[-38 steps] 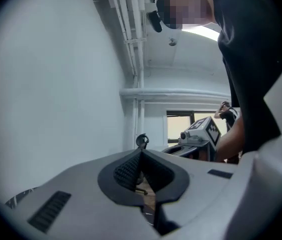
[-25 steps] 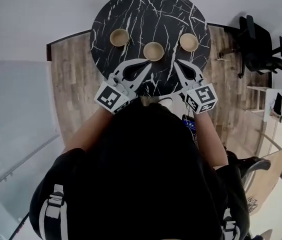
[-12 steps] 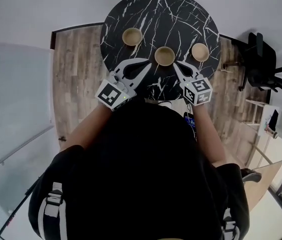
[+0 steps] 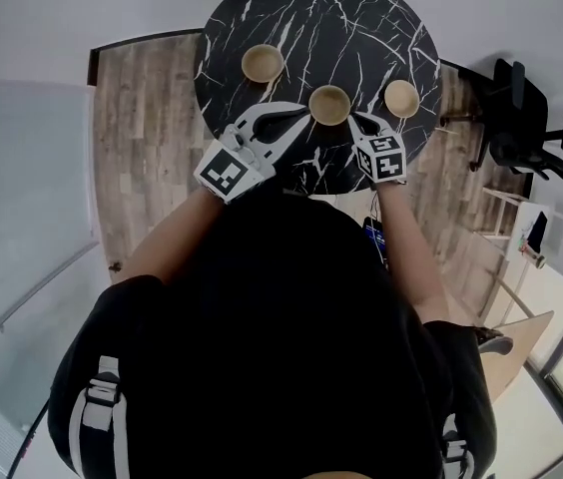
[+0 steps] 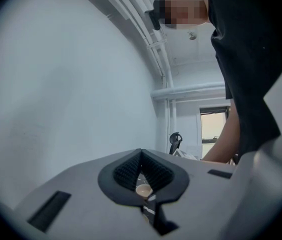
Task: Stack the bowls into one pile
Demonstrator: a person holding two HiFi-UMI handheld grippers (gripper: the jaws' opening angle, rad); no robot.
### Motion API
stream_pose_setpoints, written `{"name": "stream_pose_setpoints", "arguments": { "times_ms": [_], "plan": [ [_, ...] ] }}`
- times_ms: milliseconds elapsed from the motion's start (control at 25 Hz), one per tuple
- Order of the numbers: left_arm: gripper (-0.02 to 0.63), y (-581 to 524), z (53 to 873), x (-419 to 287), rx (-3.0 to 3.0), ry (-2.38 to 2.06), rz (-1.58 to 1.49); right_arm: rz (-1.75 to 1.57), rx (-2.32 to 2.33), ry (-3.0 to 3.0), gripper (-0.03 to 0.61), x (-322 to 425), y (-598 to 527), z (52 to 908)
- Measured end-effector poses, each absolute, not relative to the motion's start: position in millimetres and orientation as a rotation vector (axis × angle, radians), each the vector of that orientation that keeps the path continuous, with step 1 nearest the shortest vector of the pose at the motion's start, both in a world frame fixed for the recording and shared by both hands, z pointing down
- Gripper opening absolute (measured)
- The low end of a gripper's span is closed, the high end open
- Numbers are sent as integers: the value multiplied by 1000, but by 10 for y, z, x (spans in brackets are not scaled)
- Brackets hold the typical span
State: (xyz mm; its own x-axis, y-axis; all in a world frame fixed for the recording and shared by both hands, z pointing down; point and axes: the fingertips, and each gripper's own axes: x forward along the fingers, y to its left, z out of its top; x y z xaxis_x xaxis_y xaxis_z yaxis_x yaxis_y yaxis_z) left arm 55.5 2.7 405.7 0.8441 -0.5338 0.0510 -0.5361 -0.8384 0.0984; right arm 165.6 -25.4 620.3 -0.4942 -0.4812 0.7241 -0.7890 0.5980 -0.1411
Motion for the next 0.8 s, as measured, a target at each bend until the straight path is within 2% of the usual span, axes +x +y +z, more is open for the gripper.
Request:
{"name": "stream_pose_setpoints", "arguments": {
  "times_ms": [720, 800],
  "plan": [
    [3, -310, 4452, 848, 2967, -782, 67, 864, 1077, -1872, 2, 1919, -456, 7249],
    [5, -332, 4513, 840, 2960, -778, 69, 897, 1086, -1856, 63, 1913, -469, 7241]
  ]
}}
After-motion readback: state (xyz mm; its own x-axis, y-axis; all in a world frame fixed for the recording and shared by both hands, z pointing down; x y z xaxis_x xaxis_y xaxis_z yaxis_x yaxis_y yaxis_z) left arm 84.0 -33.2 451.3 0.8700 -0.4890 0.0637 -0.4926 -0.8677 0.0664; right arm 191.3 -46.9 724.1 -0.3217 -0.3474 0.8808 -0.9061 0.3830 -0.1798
